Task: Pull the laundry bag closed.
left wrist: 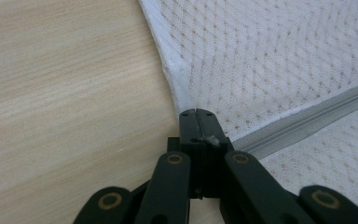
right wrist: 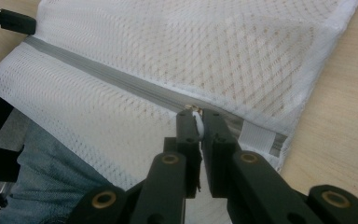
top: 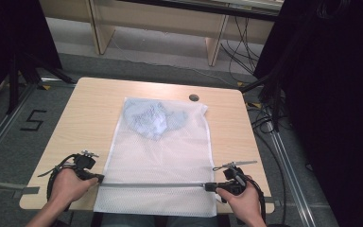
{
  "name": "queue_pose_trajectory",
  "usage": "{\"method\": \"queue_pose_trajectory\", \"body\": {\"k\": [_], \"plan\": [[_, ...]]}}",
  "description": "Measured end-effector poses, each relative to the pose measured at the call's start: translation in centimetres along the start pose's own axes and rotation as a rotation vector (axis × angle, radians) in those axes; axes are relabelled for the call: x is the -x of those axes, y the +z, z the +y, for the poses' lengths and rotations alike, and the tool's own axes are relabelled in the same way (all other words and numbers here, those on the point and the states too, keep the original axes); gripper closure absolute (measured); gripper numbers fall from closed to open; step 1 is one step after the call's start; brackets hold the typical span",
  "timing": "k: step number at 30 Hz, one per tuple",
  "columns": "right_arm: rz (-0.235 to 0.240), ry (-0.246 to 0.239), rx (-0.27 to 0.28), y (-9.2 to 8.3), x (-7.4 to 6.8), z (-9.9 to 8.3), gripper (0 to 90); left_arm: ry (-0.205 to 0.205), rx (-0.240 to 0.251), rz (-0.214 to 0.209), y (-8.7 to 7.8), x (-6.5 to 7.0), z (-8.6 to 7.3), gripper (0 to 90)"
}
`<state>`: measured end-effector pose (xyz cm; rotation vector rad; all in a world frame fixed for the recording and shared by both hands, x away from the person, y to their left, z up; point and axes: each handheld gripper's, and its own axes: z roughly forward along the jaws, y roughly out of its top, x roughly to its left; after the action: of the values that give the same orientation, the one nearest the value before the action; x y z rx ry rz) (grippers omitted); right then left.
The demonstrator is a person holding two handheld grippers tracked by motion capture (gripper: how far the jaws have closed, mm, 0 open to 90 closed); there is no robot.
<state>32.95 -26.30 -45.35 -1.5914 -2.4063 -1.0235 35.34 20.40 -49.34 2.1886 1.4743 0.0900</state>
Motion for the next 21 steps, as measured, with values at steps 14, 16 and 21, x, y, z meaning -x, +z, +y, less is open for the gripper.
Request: {"method": "queue_pose_trajectory", "body": {"k": [14,16,21], "plan": [[-0.026,0.014,0.005,-0.32,0.26,-0.19,86.9,0.000,0.000,0.000,0.00,0.00,0.00,90.0],[-0.025,0.014,0.009,-0.32,0.32,-0.22,86.9,0.000,-0.001,0.000,0.00,0.00,0.01,90.0],[-0.020,0.007,0.003,-0.39,0.48,-0.29,87.0,0.000,0.000,0.000,0.00,0.00,0.00,90.0]]}}
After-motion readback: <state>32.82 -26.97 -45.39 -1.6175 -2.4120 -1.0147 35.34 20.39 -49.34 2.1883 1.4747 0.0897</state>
